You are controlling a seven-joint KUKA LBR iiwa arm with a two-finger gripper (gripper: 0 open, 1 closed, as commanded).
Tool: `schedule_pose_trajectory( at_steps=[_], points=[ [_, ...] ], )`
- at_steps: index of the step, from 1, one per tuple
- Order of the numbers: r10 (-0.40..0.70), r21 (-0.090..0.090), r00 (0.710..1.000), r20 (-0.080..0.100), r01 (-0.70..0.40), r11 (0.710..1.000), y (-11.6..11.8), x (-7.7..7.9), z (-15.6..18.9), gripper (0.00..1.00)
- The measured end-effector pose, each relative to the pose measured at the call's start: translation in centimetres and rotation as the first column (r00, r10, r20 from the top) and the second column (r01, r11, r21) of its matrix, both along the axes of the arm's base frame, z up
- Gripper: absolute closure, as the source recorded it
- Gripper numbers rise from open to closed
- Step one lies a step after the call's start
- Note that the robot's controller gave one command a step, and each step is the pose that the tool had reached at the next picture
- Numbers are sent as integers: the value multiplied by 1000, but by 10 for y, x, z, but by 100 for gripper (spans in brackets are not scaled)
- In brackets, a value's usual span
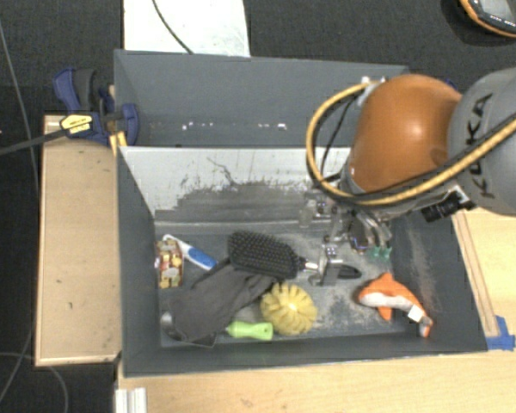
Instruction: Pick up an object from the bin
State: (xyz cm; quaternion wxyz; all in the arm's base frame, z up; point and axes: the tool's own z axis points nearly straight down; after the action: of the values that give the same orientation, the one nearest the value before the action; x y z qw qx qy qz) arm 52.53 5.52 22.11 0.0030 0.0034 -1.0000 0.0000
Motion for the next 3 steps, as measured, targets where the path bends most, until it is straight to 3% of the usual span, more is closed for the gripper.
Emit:
schedule_pose_trajectory(
  at_steps=[1,2,3],
  points=[
    [-4,1,1000,9,4,1000,0,2,5,0],
    [13,2,1000,22,-13,1000,77,28,-146,0],
    [-89,2,996,12,89,996,83,33,-71,0]
  ],
)
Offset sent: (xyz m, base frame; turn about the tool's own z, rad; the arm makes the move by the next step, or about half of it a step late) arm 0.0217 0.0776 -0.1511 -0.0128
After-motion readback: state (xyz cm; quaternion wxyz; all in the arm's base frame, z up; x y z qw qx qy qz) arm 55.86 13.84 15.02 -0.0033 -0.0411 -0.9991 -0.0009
